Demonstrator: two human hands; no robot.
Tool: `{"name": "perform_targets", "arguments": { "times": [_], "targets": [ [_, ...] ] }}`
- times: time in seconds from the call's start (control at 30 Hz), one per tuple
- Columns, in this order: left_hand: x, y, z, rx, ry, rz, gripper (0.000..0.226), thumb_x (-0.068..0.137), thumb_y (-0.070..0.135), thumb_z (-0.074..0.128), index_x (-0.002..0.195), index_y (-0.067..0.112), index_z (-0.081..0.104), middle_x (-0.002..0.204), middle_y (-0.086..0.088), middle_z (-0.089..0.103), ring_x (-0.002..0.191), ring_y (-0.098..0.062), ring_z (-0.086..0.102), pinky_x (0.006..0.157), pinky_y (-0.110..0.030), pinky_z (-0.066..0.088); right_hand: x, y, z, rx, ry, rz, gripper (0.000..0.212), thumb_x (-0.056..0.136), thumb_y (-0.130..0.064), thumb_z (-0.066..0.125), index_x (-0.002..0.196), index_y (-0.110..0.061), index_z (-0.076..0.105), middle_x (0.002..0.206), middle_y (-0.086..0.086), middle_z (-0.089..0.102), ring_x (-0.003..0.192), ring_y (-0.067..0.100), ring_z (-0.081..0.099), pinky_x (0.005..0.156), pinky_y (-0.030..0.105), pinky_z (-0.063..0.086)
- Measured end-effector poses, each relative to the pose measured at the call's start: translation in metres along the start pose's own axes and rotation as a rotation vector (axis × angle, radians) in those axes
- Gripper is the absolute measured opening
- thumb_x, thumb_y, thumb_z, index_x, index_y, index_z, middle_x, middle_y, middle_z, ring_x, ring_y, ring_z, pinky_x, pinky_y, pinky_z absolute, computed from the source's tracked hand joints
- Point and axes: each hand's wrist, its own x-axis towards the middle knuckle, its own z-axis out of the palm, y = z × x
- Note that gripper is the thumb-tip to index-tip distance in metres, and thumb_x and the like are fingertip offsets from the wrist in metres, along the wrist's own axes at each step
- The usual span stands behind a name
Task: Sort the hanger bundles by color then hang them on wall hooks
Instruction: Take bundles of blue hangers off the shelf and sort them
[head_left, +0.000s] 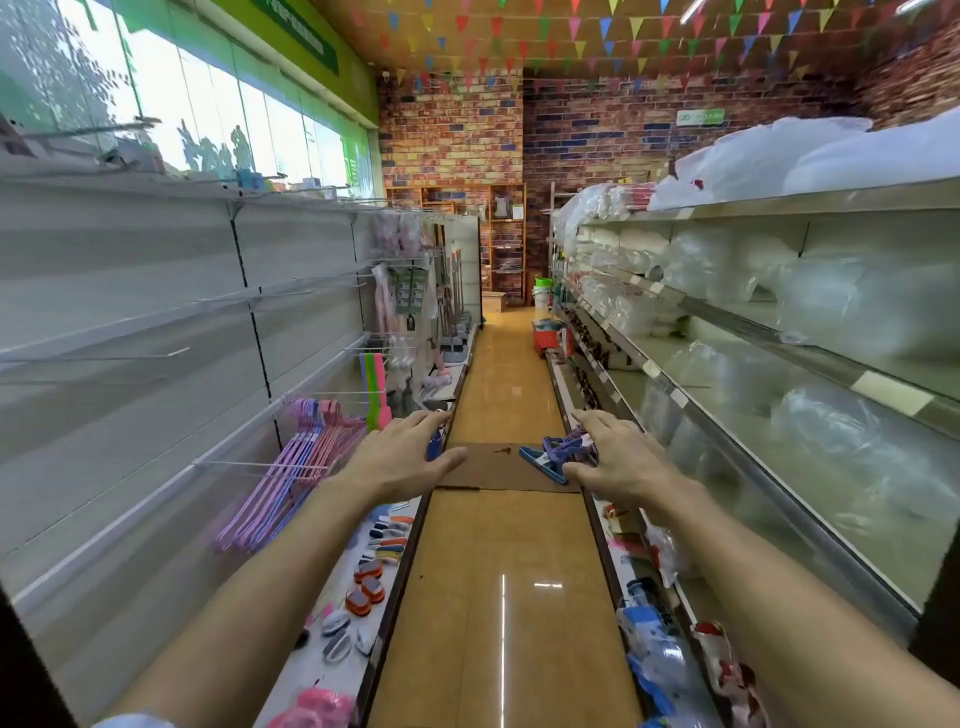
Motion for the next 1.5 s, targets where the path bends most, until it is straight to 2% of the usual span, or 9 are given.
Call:
{"name": "perform_targets", "arguments": {
  "times": [0.5,0.8,1.2,1.5],
  "targets": [
    [0.204,-0.072,0.053,0.009,-0.058,0.135,0.073,0.091,0.071,0.037,0.153,0.034,0.025,0.157,0.006,0.036,0.138,-0.016,0.041,0.11,-0.041,0.039,0.198,0.023,0.05,-0.035,-0.021,0.065,0.08,0.09,-0.054,0.059,0.157,-0.032,0.019,0.158,-0.006,0.032,0.138,0.021,0.038,0.114,0.048,0.034],
    [0.319,-0.111,0.101,0.009,-0.098,0.149,0.075,0.09,0.075,0.034,0.153,0.036,0.024,0.158,0.005,0.033,0.14,-0.017,0.039,0.108,-0.041,0.04,0.32,0.055,0.083,-0.041,-0.028,0.092,0.078,0.091,-0.052,0.056,0.157,-0.031,0.02,0.16,-0.005,0.03,0.142,0.023,0.036,0.115,0.051,0.032],
    [0.54,-0.17,0.147,0.015,-0.088,0.135,0.072,0.089,0.076,0.034,0.15,0.039,0.028,0.156,0.008,0.037,0.138,-0.015,0.041,0.107,-0.041,0.042,0.564,0.132,0.118,-0.008,-0.041,0.109,0.078,0.093,-0.047,0.059,0.157,-0.029,0.019,0.161,-0.003,0.027,0.142,0.026,0.036,0.114,0.053,0.033],
    [0.678,-0.213,0.192,-0.004,-0.117,0.132,0.071,0.09,0.074,0.036,0.151,0.038,0.028,0.157,0.008,0.036,0.139,-0.015,0.04,0.109,-0.041,0.041,0.707,0.172,0.156,0.018,-0.049,0.128,0.075,0.094,-0.047,0.057,0.157,-0.029,0.02,0.16,-0.002,0.03,0.14,0.027,0.037,0.113,0.053,0.035]
  ]
}}
